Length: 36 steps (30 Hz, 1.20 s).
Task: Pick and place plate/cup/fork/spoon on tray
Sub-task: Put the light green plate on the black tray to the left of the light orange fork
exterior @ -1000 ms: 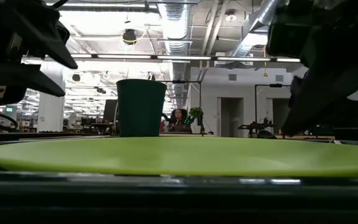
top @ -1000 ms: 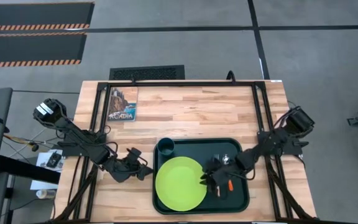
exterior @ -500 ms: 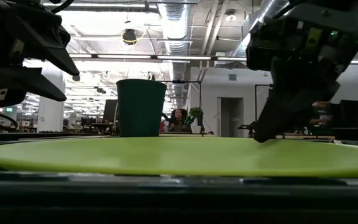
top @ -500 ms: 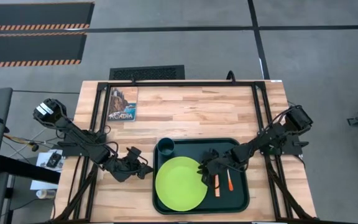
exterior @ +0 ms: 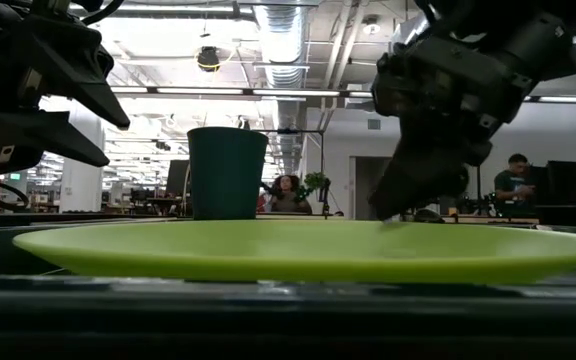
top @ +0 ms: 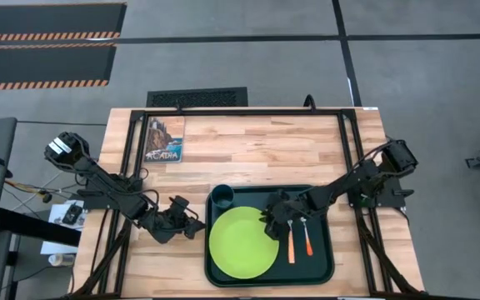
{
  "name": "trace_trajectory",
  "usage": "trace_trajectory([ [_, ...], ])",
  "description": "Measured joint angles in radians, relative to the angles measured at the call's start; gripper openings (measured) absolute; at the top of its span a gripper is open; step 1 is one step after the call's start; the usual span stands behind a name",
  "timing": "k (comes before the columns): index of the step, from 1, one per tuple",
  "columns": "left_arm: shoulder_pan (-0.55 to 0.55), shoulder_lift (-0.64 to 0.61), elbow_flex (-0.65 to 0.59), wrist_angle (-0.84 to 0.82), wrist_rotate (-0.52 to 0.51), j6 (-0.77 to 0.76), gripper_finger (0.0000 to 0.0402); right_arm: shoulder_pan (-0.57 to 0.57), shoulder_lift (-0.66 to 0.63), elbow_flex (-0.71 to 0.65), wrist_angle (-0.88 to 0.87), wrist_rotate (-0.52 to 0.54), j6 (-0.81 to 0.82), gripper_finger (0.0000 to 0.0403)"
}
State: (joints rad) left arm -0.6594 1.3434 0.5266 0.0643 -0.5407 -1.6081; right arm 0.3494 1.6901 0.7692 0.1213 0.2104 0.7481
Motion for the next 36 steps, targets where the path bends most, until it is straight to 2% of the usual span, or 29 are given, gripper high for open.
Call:
trace_trajectory([
  [9, 0.000, 0.000, 0.000, -0.003, -0.027, 0.000, 0.0155, 0.007, 0.000, 0.000, 0.044, -0.005, -0.023, 0.0140],
  [13, 0.003, 0.000, 0.000, -0.004, -0.069, 0.012, 0.0155, 0.029, -0.023, 0.018, 0.039, -0.017, -0.024, 0.0140],
  [20, 0.094, -0.002, 0.000, -0.034, -0.074, 0.261, 0.0152, 0.081, -0.110, 0.043, 0.041, -0.039, -0.053, 0.0140],
  [25, 0.154, -0.002, 0.000, -0.088, -0.047, 0.441, 0.0115, 0.108, -0.149, 0.044, 0.041, -0.029, -0.052, 0.0140],
  [30, 0.179, -0.002, 0.000, -0.164, -0.104, 0.472, 0.0080, 0.123, -0.148, 0.044, 0.051, -0.026, -0.049, 0.0140],
  [36, 0.203, 0.001, 0.000, -0.137, -0.119, 0.538, 0.0048, 0.123, -0.138, 0.044, 0.051, -0.025, -0.042, 0.0140],
])
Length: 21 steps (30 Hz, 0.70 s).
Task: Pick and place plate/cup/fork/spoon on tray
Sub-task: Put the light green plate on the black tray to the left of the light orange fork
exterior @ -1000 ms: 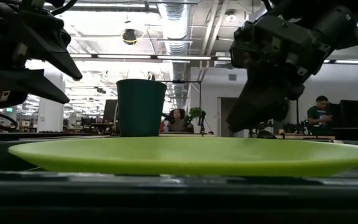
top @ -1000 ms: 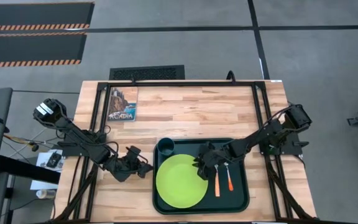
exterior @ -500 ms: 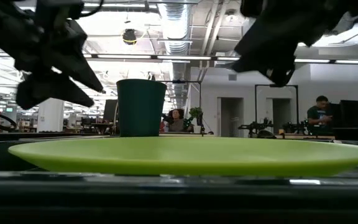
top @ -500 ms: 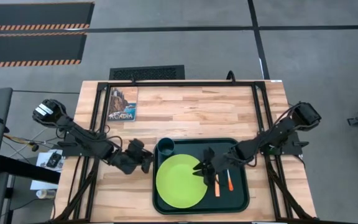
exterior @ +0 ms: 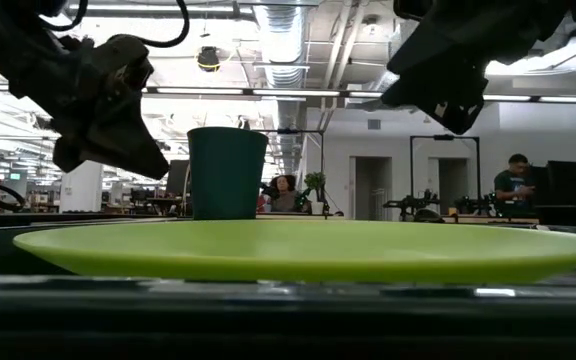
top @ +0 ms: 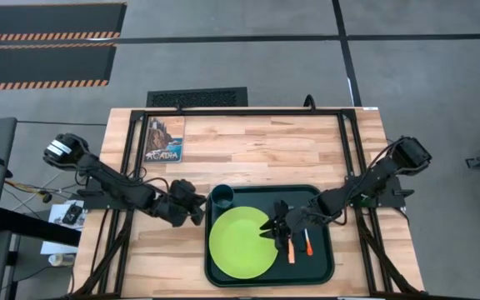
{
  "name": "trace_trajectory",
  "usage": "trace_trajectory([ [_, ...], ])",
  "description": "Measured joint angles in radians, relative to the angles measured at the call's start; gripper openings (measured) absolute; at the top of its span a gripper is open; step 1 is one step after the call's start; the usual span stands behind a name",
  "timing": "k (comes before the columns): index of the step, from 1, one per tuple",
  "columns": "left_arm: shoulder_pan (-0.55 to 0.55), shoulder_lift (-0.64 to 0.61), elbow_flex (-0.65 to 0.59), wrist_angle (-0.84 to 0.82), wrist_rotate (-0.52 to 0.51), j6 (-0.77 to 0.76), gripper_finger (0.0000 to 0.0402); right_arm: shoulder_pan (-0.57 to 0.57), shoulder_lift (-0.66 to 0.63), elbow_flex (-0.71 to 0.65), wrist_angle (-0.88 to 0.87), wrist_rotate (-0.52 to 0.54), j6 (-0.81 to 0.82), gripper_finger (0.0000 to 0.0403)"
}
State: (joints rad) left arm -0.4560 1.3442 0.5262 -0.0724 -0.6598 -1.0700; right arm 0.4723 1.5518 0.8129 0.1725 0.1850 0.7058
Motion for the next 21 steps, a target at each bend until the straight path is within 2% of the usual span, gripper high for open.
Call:
trace_trajectory([
  [3, 0.008, 0.020, 0.000, 0.040, 0.013, 0.037, 0.0027, -0.001, 0.000, -0.001, 0.004, 0.000, 0.000, 0.0140],
  [7, 0.028, 0.078, 0.000, 0.091, 0.085, 0.052, 0.0003, -0.003, 0.007, -0.001, -0.003, 0.000, 0.000, 0.0140],
  [12, 0.044, 0.130, 0.008, 0.095, 0.088, 0.037, 0.0006, -0.003, 0.007, 0.000, 0.000, 0.000, 0.000, 0.0140],
  [21, 0.076, 0.130, 0.008, 0.156, 0.063, 0.050, 0.0001, -0.003, 0.007, 0.000, 0.001, 0.000, 0.000, 0.0140],
])
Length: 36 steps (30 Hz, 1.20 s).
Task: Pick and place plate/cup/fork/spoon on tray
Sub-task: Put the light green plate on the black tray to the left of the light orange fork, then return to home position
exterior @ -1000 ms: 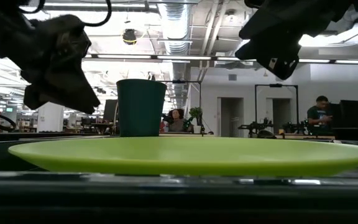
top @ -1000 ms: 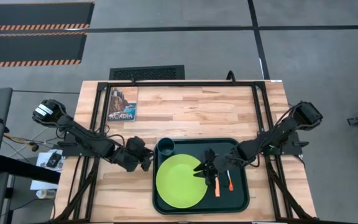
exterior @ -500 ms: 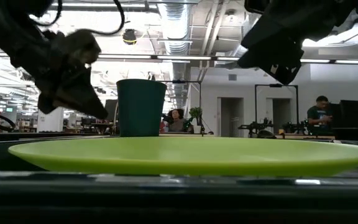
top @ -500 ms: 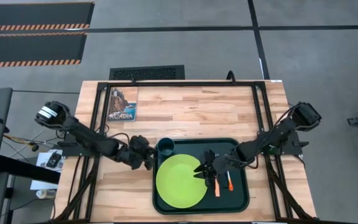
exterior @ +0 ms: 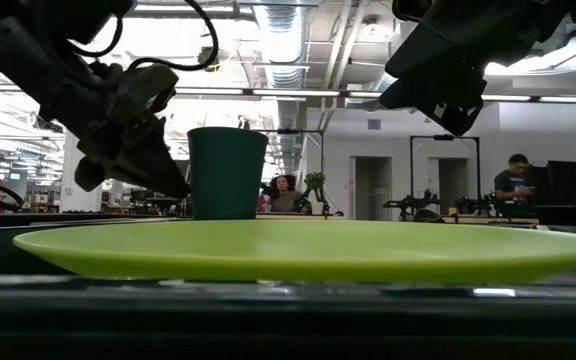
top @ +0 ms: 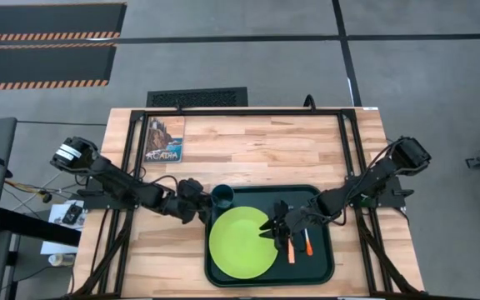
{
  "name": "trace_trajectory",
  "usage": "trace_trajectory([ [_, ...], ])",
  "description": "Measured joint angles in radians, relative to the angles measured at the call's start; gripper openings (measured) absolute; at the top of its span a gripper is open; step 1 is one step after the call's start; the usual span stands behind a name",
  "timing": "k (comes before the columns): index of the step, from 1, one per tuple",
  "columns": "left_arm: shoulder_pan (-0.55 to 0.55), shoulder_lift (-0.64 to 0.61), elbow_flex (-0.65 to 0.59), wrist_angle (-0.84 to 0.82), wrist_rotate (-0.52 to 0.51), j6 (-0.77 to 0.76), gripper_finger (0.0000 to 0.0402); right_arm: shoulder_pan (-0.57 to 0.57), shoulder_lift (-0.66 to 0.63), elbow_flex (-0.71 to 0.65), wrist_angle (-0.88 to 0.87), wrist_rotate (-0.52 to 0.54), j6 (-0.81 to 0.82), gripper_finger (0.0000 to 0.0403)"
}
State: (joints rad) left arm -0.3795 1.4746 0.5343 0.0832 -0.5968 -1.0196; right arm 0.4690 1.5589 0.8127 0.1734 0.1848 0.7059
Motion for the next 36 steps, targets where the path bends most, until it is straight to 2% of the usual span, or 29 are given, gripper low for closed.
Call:
trace_trajectory([
  [11, 0.033, -0.001, 0.001, 0.108, 0.013, 0.033, 0.0000, 0.000, 0.000, 0.000, 0.000, 0.000, -0.003, 0.0140],
  [21, 0.060, -0.001, 0.001, 0.090, 0.008, 0.042, 0.0000, 0.000, 0.000, 0.000, 0.000, 0.010, -0.008, 0.0140],
  [25, 0.074, -0.027, 0.001, 0.080, 0.043, 0.112, 0.0000, 0.009, -0.035, 0.000, -0.004, 0.023, -0.041, 0.0140],
  [30, 0.109, -0.171, 0.001, 0.042, 0.162, 0.197, 0.0000, 0.008, -0.168, 0.000, -0.020, 0.023, -0.161, 0.0140],
  [36, 0.131, -0.483, 0.000, -0.035, 0.257, 0.411, 0.0000, -0.001, -0.401, 0.000, -0.024, 0.024, -0.402, 0.0140],
])
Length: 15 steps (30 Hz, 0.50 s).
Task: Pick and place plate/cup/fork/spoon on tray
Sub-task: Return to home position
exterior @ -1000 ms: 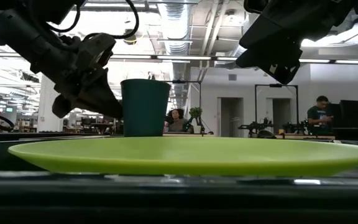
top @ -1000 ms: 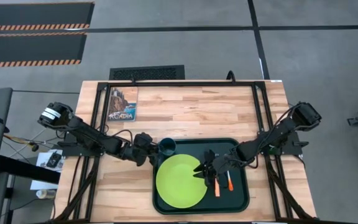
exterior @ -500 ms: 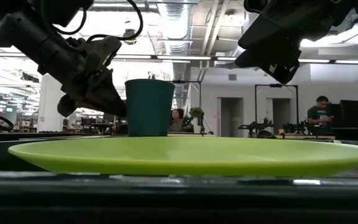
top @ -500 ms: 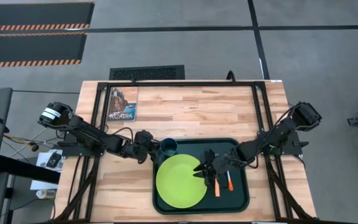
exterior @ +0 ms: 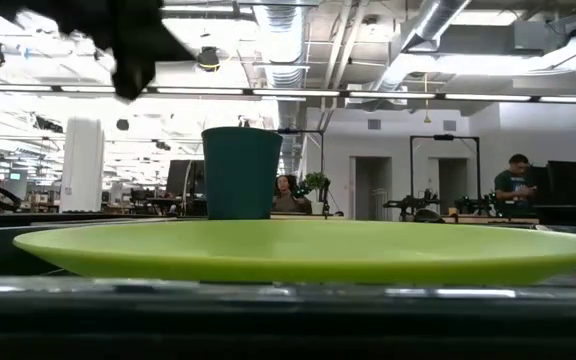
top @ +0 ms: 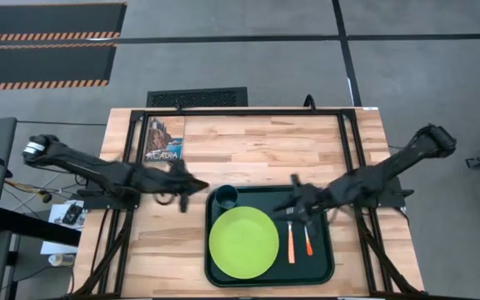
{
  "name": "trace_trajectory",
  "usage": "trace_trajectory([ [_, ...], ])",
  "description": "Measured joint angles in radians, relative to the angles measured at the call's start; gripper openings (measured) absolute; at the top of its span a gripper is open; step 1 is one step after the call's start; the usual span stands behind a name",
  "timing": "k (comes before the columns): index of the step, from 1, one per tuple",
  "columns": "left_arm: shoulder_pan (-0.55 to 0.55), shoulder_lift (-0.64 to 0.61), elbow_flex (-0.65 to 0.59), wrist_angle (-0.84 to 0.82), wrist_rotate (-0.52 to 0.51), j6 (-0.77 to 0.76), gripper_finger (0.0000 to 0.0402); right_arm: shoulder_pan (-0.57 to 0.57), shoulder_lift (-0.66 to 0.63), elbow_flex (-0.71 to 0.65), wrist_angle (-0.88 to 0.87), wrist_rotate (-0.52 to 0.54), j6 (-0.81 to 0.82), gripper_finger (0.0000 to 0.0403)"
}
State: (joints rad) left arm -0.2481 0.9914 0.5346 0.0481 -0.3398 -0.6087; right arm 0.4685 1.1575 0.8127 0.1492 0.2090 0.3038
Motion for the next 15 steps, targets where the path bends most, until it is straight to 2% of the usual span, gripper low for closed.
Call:
trace_trajectory([
  [4, -0.002, -0.230, 0.017, 0.011, 0.032, 0.198, 0.0000, 0.003, -0.174, 0.001, -0.071, -0.001, -0.197, 0.0140],
  [7, -0.002, -0.387, 0.028, 0.013, -0.025, 0.325, 0.0000, 0.003, -0.299, 0.001, -0.195, 0.001, -0.222, 0.0140],
  [11, -0.001, -0.578, 0.028, -0.090, -0.047, 0.379, 0.0000, -0.017, -0.421, -0.021, -0.227, 0.020, -0.273, 0.0140],
  [15, -0.001, -0.738, 0.008, -0.210, -0.083, 0.405, 0.0000, -0.075, -0.566, -0.102, -0.227, 0.000, -0.287, 0.0140],
])
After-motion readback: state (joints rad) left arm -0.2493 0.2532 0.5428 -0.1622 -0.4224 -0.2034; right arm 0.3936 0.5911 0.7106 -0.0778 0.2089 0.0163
